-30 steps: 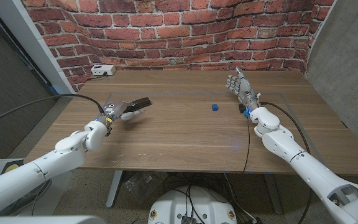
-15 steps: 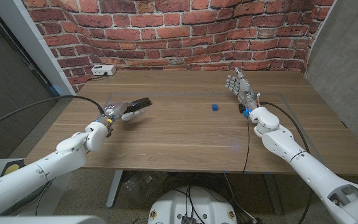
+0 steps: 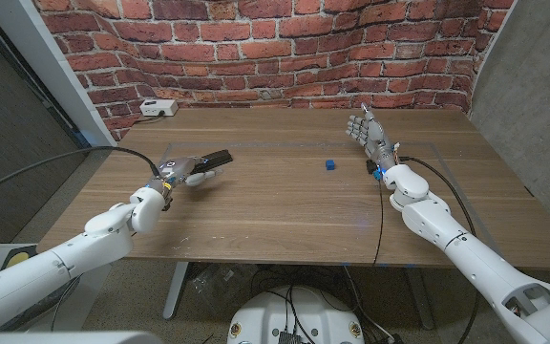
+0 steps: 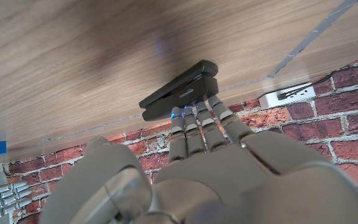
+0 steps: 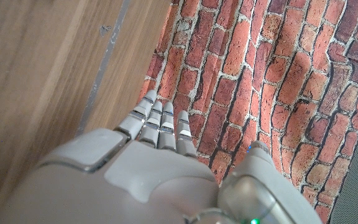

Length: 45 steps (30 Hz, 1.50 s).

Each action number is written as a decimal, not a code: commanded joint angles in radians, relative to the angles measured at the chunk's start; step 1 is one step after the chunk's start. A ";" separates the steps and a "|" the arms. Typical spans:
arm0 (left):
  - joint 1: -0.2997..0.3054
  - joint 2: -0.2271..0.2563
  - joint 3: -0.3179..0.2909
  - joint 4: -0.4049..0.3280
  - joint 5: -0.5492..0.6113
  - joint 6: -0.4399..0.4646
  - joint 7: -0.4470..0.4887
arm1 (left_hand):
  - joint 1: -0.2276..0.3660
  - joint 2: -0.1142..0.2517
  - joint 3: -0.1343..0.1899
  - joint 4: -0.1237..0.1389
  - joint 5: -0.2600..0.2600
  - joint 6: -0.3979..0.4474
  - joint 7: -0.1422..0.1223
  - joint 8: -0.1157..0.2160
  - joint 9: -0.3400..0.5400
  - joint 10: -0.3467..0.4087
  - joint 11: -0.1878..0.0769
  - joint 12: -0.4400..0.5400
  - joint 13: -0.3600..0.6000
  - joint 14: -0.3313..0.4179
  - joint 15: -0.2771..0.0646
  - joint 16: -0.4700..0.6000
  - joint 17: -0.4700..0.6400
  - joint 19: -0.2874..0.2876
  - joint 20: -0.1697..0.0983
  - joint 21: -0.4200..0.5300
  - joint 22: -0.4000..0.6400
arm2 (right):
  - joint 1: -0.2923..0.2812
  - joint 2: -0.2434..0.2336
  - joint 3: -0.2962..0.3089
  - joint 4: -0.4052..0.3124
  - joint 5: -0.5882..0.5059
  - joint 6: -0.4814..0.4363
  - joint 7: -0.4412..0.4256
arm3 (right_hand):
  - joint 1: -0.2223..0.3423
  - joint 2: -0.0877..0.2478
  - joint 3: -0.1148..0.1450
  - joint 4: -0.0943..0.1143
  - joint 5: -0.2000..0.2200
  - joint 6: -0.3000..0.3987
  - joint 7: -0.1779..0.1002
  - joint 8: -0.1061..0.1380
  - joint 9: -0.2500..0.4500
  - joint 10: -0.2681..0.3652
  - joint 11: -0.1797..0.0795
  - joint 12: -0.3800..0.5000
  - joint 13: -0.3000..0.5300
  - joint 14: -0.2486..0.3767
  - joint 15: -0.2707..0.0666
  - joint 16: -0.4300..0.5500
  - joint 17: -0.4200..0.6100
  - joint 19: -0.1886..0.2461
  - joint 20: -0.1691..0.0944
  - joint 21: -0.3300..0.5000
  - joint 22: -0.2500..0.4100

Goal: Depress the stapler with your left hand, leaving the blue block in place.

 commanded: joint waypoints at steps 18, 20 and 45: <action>-0.007 -0.003 -0.033 -0.023 0.034 0.010 0.072 | 0.016 0.017 0.003 -0.001 0.001 0.062 -0.002 0.006 0.021 0.067 -0.017 0.004 0.006 0.048 -0.008 0.003 0.003 0.033 -0.003 0.009 0.004 | -0.013 0.005 0.013 0.004 0.005 0.019 -0.013 | 0.005 0.010 0.001 -0.005 -0.002 0.009 0.001 -0.002 0.004 0.014 -0.001 0.003 0.001 0.010 0.001 -0.001 0.001 0.015 -0.001 0.000 0.003; -0.005 -0.001 -0.037 -0.027 0.035 0.012 0.077 | 0.017 0.017 0.003 -0.001 0.001 0.063 -0.002 0.006 0.021 0.066 -0.016 0.003 0.006 0.048 -0.009 0.002 0.003 0.034 -0.003 0.009 0.004 | -0.014 0.005 0.012 0.005 0.002 0.022 -0.014 | 0.006 0.010 0.001 -0.005 -0.002 0.009 0.001 -0.002 0.004 0.014 -0.001 0.003 0.001 0.011 0.001 -0.001 0.001 0.015 -0.001 0.000 0.003; 0.007 0.007 -0.062 -0.066 0.070 0.057 0.116 | 0.031 0.025 0.007 -0.005 -0.001 0.070 -0.002 0.001 0.021 0.072 -0.017 -0.002 0.006 0.053 -0.010 -0.002 0.003 0.036 -0.004 0.005 0.005 | 0.004 0.013 0.009 0.031 0.005 0.031 0.002 | 0.009 0.012 0.001 -0.007 -0.003 0.012 0.000 -0.004 0.004 0.016 -0.002 0.001 0.001 0.012 -0.003 -0.003 0.001 0.018 0.000 -0.001 0.003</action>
